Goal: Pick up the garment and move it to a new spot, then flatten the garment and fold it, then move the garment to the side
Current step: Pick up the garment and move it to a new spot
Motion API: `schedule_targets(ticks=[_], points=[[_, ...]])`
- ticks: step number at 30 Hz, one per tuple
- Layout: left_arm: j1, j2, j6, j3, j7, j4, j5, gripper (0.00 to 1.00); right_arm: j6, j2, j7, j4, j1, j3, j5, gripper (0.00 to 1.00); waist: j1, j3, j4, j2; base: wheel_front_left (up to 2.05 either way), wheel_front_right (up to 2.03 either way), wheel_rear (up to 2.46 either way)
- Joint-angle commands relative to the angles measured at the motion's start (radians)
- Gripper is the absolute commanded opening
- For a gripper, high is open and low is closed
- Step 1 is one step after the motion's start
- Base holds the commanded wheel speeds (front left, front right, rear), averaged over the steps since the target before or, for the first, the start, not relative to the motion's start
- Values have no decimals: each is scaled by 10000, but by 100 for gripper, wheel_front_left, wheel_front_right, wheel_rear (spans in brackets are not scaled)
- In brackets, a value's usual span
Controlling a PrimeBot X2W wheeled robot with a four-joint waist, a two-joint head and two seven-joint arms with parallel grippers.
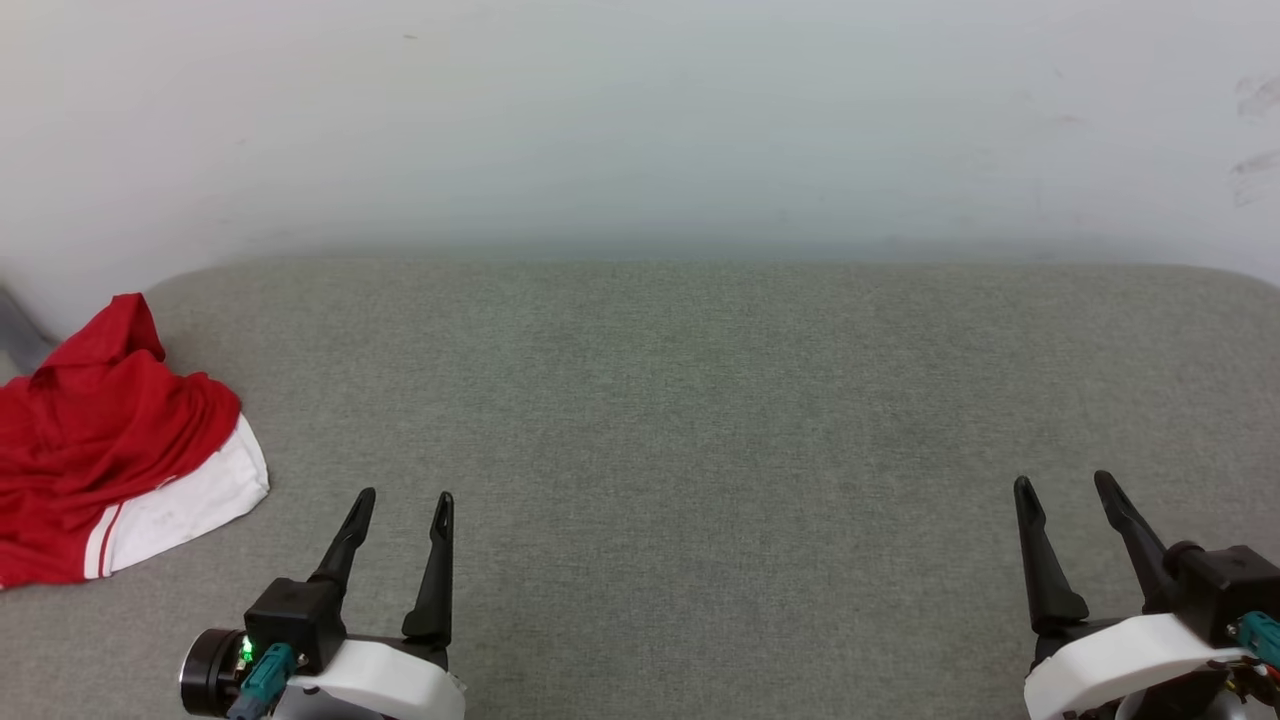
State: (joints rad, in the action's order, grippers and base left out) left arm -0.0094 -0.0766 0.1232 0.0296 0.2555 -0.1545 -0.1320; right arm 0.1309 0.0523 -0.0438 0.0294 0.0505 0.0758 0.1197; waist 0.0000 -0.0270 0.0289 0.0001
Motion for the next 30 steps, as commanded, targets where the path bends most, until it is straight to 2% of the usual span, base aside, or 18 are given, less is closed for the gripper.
schedule_targets(ticks=[1,9,30], points=[[-144,34,30,14,64,5,158,100,-3,-31,-67,80,108,-15,-208,100,0,-2,62,-1,0,0,0],[-219,-6,36,-41,104,-142,151,100,-3,-30,-130,174,134,-185,-179,100,0,19,722,-1,0,0,0],[-392,-178,-57,-606,103,-205,131,100,-5,-29,-114,423,-116,-1034,-321,100,0,88,3441,-1,0,0,0]])
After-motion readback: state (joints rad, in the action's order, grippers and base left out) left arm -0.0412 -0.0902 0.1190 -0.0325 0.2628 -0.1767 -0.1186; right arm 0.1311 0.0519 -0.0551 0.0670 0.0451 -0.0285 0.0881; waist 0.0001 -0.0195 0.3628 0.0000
